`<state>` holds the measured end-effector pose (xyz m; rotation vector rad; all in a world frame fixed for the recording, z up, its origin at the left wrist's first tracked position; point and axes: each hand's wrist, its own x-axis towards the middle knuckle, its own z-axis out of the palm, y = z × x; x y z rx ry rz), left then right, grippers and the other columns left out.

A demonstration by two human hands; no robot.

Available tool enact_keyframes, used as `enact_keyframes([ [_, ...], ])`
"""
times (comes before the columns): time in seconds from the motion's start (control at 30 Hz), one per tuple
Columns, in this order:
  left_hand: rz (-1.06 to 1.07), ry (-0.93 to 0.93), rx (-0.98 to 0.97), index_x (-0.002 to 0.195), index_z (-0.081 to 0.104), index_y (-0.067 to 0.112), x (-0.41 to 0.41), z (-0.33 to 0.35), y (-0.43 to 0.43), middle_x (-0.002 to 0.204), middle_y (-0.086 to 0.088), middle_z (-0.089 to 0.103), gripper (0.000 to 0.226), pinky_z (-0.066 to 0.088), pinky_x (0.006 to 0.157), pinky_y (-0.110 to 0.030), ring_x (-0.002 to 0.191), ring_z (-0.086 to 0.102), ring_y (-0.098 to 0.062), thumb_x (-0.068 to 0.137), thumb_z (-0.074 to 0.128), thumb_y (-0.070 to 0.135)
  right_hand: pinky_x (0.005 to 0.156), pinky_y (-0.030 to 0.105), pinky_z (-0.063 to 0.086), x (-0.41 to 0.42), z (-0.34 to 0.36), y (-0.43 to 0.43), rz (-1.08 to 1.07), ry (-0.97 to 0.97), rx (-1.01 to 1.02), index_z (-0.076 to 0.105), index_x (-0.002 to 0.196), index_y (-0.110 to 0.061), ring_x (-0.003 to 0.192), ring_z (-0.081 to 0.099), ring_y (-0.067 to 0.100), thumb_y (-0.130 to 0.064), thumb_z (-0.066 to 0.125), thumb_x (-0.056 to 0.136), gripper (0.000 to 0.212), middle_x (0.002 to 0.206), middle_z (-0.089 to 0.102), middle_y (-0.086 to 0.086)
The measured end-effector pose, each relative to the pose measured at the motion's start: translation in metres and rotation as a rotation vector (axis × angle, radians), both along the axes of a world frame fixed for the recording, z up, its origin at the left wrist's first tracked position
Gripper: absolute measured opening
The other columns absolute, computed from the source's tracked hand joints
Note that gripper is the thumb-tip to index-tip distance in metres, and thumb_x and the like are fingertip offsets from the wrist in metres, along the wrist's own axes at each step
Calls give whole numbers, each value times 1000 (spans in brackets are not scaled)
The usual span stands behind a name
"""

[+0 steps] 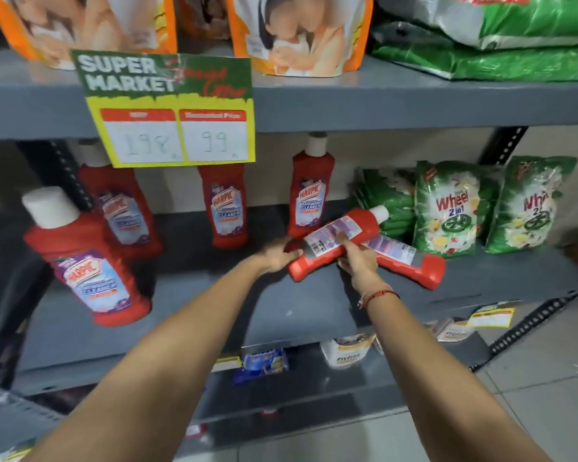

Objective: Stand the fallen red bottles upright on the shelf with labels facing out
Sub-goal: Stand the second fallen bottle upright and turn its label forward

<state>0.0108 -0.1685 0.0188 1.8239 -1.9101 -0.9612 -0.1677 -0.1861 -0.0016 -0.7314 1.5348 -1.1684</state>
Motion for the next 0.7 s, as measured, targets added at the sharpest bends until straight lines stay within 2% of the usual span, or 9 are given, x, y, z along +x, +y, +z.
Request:
enact_keyframes([
  [0.1,-38,50,98,143,31,12,-3,-5,-15,148,-13,39,58,33,106,-33,132,41,-30,93,51,35,84,38,57,5,2,-9,-28,-123,-4,59,104,-9,97,66,29,-26,80,73,42,109,66,15],
  [0.17,-37,132,121,141,34,9,-2,-3,-18,144,-15,43,60,36,102,-31,128,45,-29,90,57,31,83,39,56,7,1,-9,-44,-219,-24,60,113,-5,105,65,31,-16,78,76,43,115,66,17],
  [0.23,-54,155,117,138,39,6,2,-3,-16,140,-16,48,59,40,98,-29,122,50,-26,87,62,27,73,33,59,7,-1,-2,-40,-260,-43,62,107,-5,99,66,28,-12,77,76,35,111,67,16],
  [0.3,-41,155,91,136,43,6,8,-4,-11,138,-15,51,61,44,100,-33,120,53,-25,85,65,29,64,26,60,6,-2,5,-18,-265,-74,62,90,-10,90,66,24,-11,77,77,20,104,68,14],
  [0.37,-7,171,68,136,45,7,16,-6,-4,138,-14,52,62,44,103,-35,121,54,-27,83,67,32,65,25,60,6,1,12,26,-278,-123,62,88,-12,84,68,19,-11,76,77,18,100,69,11],
  [0.5,18,265,-5,130,50,4,33,-7,18,129,-17,59,56,46,88,-20,110,58,-20,82,69,24,57,17,56,16,13,29,154,-264,-243,65,89,-16,72,71,6,-12,76,77,17,81,74,-4],
  [0.57,19,314,-38,128,52,3,45,-4,31,127,-16,60,51,47,81,-10,111,59,-21,82,69,18,60,16,56,27,19,36,250,-229,-316,67,92,-15,74,72,6,-12,76,77,19,83,75,-2],
  [0.6,30,338,-51,128,51,2,52,-1,38,126,-14,60,50,48,82,-11,113,58,-22,83,68,17,66,19,58,35,22,38,305,-216,-350,67,95,-14,79,73,10,-11,76,76,21,90,75,2],
  [0.7,110,418,-106,130,50,3,73,7,60,128,-7,57,50,45,98,-28,115,57,-20,84,66,18,81,27,59,60,34,46,447,-166,-443,64,100,-15,90,71,16,-6,76,75,30,100,73,6],
])
